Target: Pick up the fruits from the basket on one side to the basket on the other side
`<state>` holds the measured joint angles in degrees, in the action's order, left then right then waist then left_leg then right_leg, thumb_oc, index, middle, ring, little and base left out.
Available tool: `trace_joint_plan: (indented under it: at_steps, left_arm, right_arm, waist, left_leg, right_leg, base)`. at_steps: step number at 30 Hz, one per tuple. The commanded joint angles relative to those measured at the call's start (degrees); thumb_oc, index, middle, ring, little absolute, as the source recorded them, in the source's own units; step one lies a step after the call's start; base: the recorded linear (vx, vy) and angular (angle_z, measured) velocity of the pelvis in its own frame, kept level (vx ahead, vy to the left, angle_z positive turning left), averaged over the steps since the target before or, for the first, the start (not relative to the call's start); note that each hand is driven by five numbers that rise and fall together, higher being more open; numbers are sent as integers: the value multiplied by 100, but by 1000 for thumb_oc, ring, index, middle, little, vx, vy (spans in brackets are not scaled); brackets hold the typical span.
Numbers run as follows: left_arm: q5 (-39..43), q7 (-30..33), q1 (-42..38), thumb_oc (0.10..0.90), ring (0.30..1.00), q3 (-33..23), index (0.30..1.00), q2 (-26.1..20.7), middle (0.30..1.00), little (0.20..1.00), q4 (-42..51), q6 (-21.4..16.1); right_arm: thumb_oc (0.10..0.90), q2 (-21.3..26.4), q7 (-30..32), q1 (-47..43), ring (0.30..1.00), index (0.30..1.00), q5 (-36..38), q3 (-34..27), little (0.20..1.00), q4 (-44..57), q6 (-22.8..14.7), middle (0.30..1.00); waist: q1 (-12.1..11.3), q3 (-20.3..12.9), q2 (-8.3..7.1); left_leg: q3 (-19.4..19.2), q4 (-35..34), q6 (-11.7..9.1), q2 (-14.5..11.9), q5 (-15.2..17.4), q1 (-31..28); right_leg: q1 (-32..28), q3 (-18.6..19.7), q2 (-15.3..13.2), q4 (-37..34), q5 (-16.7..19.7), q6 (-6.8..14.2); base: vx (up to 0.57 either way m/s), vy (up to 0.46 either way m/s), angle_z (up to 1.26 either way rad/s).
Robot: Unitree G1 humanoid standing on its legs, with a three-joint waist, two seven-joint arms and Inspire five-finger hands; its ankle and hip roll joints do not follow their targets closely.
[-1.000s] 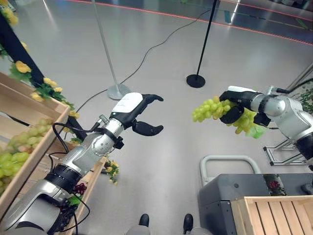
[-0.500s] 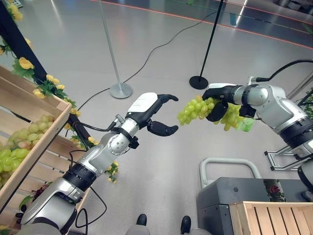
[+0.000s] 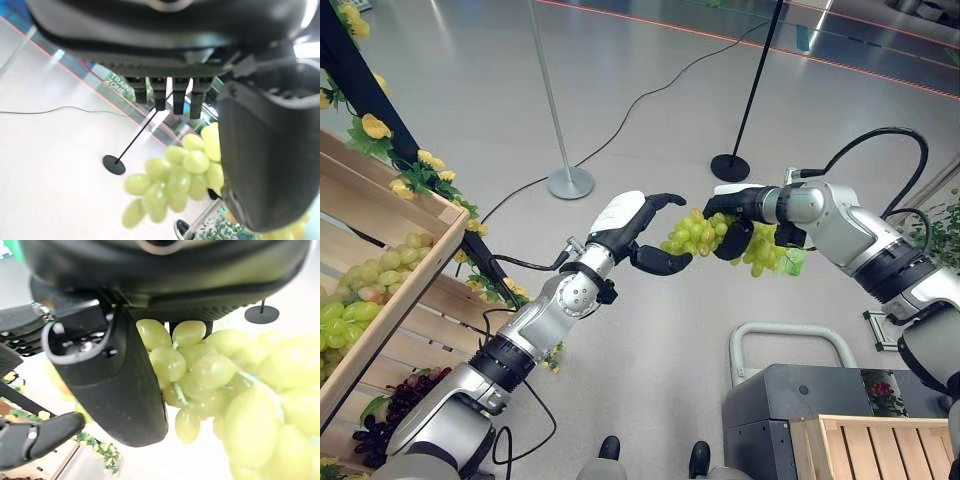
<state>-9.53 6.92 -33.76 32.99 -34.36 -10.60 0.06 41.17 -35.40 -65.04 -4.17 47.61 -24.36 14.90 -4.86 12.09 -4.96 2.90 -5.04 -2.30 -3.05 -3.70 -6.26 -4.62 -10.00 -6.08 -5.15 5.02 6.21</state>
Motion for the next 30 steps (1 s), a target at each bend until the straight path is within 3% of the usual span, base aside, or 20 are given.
trace_joint_plan:
  at_steps: [1,21,30]
  left_arm:
    - [252,437,-978,800,900,141,900,335,900,900,-234,-223]
    - [30,238,-860,800,900,356,900,794,900,900,-1185,491]
    - [-66,221,-954,800,900,417,900,913,900,900,-1626,527]
  right_arm:
    - [400,-127,131,-1066,300,300,100,58,300,-27,-69,300]
    - [400,-602,382,-1101,300,300,343,-137,300,614,27,300]
    - [400,-715,364,-1110,300,300,539,-133,300,832,65,300]
  waist:
    - [-112,-954,-187]
    - [-17,-1002,-222]
    - [44,-997,-225]
  left_leg:
    - [-117,33,-147,-61,241,-28]
    - [-206,33,-115,-48,221,20]
    - [-247,49,-109,-50,222,23]
  right_leg:
    - [-317,-218,-233,103,-217,65]
    - [-280,-121,-193,40,-208,62]
    - [-266,-42,-179,38,-211,52]
  base:
    - [0,0,0]
    - [0,-1,0]
    - [-1,-1,-3]
